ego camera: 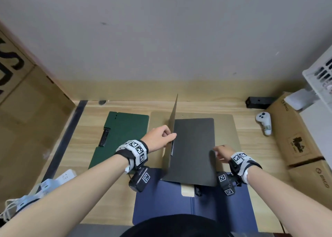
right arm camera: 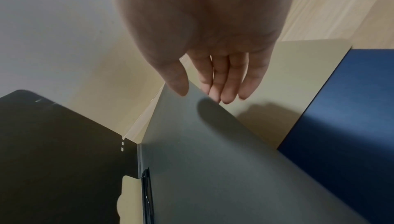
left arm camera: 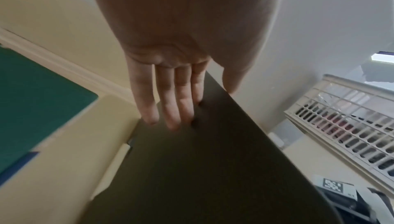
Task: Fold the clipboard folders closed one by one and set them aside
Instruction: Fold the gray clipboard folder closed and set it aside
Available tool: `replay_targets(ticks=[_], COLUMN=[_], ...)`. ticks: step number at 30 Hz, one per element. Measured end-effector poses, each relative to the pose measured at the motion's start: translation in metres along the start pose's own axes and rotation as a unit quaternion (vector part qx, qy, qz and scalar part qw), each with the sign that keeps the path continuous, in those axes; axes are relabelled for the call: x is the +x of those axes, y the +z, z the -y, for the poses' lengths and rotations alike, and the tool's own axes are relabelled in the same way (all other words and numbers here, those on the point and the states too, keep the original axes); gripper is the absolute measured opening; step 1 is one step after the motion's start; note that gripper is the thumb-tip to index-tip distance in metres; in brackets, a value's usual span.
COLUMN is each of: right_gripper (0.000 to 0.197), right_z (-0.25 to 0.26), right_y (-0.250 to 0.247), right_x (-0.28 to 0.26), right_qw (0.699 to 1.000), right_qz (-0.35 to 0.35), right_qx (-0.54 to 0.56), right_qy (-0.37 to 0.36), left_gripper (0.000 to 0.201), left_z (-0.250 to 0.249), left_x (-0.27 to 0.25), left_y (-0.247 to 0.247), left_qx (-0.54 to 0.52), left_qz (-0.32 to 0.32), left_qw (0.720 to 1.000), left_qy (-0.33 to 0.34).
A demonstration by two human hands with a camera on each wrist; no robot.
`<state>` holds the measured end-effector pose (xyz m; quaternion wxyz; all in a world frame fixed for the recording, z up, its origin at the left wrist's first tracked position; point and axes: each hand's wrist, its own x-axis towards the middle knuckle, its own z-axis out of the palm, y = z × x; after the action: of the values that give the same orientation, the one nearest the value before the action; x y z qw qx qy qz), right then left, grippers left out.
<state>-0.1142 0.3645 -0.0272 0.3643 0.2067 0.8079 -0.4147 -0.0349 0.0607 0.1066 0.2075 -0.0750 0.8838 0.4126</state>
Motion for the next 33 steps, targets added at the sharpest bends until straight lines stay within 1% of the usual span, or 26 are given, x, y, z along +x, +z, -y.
replay_targets(ticks=[2,4,7,9,11,12,13,16,17,19,22,25,27,29,31,32,33], right_gripper=[0.021,0.028,0.036,0.035,0.028,0.022,0.021,0.029,0.030,0.033,0.034,0.035,0.037,0.034,0.033,0.032,0.032], right_z=[0.000,0.000,-0.002,-0.006,-0.014,-0.019,-0.023,-0.034,-0.037,-0.041,-0.042,-0.034,-0.026,-0.017,-0.005,0.004,0.013], right_y=[0.000,-0.001,-0.001,0.000,0.003,0.006,0.010,0.019,0.022,0.025,0.029,0.032,0.034,0.037,0.045,0.052,0.060], right_x=[-0.008,-0.016,-0.029,-0.032,-0.026,-0.020,-0.015,-0.002,-0.001,0.004,0.008,0.001,-0.006,-0.010,-0.014,-0.015,-0.015], right_qw=[0.998,0.993,0.986,0.986,0.987,0.987,0.989,0.997,0.998,0.998,0.999,0.999,0.998,0.995,0.993,0.993,0.994], right_qz=[0.017,0.030,0.047,0.062,0.071,0.070,0.066,0.057,0.060,0.058,0.039,0.028,0.022,0.017,-0.002,-0.016,-0.030], right_qx=[0.054,0.111,0.160,0.153,0.144,0.142,0.134,0.042,0.009,-0.018,-0.004,0.016,0.049,0.088,0.109,0.106,0.095], right_qy=[0.006,0.016,0.022,0.021,0.026,0.023,0.020,0.007,-0.002,-0.012,-0.021,-0.035,-0.036,-0.035,-0.037,-0.043,-0.047], left_gripper=[0.025,0.019,0.010,0.007,0.013,0.017,0.020,0.044,0.049,0.053,0.052,0.049,0.054,0.064,0.072,0.069,0.059], left_z=[-0.004,-0.002,0.015,0.033,0.053,0.063,0.072,0.096,0.100,0.107,0.108,0.109,0.111,0.119,0.132,0.133,0.133], left_x=[0.009,0.019,0.037,0.045,0.050,0.050,0.048,0.045,0.043,0.043,0.047,0.049,0.050,0.052,0.055,0.053,0.050], left_y=[0.021,0.040,0.067,0.081,0.095,0.101,0.105,0.119,0.122,0.126,0.126,0.118,0.111,0.103,0.093,0.082,0.070], left_qx=[-0.031,-0.037,-0.015,0.012,0.037,0.037,0.034,0.022,0.015,-0.005,-0.039,-0.057,-0.099,-0.149,-0.172,-0.174,-0.169], left_qz=[0.027,0.042,0.050,0.041,0.017,0.004,-0.004,-0.022,-0.032,-0.047,-0.056,-0.057,-0.053,-0.038,-0.039,-0.048,-0.062], left_qw=[0.999,0.998,0.998,0.996,0.990,0.986,0.982,0.970,0.967,0.963,0.958,0.955,0.953,0.953,0.959,0.961,0.965], left_qy=[0.007,-0.002,-0.042,-0.082,-0.134,-0.162,-0.188,-0.243,-0.251,-0.266,-0.277,-0.285,-0.282,-0.261,-0.222,-0.208,-0.191])
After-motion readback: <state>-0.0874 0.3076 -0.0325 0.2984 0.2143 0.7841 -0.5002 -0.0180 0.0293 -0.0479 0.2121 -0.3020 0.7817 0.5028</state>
